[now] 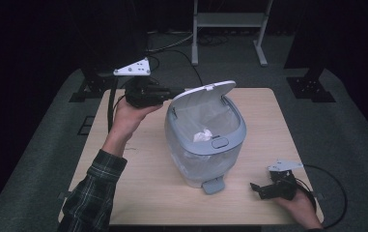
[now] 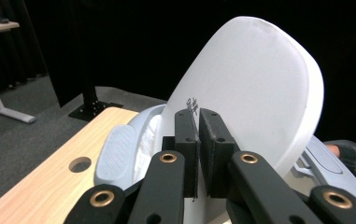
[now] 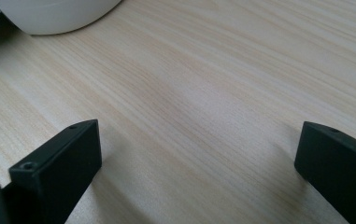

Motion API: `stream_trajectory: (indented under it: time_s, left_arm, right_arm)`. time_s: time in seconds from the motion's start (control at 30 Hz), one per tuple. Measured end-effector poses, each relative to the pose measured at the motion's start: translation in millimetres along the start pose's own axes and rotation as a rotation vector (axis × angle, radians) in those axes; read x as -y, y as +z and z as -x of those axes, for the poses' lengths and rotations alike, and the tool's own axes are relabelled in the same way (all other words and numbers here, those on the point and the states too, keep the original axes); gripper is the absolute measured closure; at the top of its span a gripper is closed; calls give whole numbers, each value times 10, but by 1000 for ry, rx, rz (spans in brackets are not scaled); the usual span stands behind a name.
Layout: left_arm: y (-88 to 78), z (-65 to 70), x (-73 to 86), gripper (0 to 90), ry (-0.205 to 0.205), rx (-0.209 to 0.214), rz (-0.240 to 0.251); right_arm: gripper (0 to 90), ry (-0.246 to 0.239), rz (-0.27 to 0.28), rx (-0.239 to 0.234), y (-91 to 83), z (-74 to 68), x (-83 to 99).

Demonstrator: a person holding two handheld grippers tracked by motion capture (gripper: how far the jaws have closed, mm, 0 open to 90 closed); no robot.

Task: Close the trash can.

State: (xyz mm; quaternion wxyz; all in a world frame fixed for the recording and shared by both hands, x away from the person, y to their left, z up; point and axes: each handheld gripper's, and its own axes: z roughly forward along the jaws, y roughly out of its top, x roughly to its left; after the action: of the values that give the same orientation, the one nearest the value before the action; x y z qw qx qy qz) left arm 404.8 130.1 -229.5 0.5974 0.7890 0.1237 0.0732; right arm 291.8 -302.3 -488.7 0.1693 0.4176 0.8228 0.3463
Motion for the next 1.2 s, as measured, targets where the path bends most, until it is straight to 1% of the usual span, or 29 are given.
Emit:
stream_trajectory:
  time_s: [0.43,0.6,0.97,1.03,1.1,1.2]
  left_arm:
    - [105,157,8,864,12,58,-35]
    - [160,210,25,863,14,70,-40]
    - [298,349,46,851,26,114,-78]
    - [321,374,45,851,30,117,-88]
    - [357,413,49,852,33,112,-100]
    - [405,470,51,854,36,121,-113]
  right_arm:
    - [0,-1,0,1,0,1,0]
    - [0,-2,1,0,0,1,0]
    - [0,-1,0,-1,0,-1,0]
    - [0,-2,0,-1,0,0,0]
    - [0,-1,0,-1,0,0,0]
    - [0,-1,0,-1,0,-1,0]
